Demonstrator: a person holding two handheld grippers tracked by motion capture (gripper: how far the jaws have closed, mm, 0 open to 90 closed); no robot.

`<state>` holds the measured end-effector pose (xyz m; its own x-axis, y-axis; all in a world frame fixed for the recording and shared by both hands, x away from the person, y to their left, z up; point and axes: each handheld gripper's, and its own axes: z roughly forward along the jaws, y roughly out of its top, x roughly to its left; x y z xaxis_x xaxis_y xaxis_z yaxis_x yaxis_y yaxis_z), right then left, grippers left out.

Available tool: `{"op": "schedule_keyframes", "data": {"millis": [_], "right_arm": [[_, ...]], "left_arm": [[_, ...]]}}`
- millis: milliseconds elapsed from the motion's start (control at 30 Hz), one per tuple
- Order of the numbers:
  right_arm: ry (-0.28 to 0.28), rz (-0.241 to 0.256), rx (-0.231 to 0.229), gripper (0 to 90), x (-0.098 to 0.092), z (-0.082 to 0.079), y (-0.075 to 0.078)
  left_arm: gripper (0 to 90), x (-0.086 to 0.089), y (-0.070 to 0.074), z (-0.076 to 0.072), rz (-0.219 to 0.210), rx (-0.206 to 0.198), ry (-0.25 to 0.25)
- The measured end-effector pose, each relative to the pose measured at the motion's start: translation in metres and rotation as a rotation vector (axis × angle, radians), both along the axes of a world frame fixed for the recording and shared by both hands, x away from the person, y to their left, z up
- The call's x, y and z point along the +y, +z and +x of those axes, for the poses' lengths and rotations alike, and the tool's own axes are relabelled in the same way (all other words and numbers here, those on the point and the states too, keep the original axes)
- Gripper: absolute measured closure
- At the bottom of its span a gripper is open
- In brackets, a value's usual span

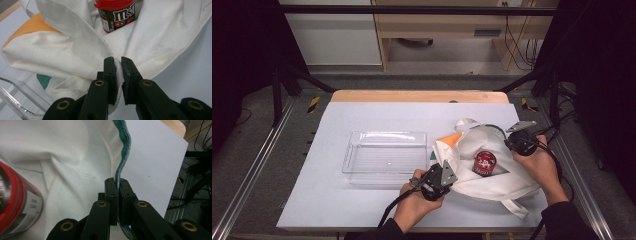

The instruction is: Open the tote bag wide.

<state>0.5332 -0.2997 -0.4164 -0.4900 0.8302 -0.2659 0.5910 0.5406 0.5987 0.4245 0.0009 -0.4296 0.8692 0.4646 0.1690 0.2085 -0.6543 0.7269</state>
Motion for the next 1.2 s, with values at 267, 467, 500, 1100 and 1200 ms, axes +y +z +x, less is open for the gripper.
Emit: {"op": "schedule_keyframes", "data": {"millis": [267,467,500,1100,1200], "right_arm": [[-0.045,-0.028,0.003,88.3,-0.005,0.008,-0.004],[-0.050,-0.036,0.030,88.2,-0.005,0.011,-0.014],[-0.049,-0.038,0.037,88.0,-0.006,0.011,-0.017],[-0.008,0.036,-0.137,54.6,0.003,-0.036,0.023],[-0.005,0.061,-0.164,54.5,0.002,-0.051,0.034]], "left_arm": [[83.6,0.007,-0.002,-0.005,0.020,-0.019,0.002],[83.7,0.010,-0.009,-0.004,0.012,0.003,0.008],[83.7,0.010,-0.010,-0.005,0.012,0.003,0.007],[63.8,0.010,0.005,-0.007,-0.053,-0.022,0.058],[61.6,0.010,0.016,-0.005,-0.057,-0.040,0.060]]}}
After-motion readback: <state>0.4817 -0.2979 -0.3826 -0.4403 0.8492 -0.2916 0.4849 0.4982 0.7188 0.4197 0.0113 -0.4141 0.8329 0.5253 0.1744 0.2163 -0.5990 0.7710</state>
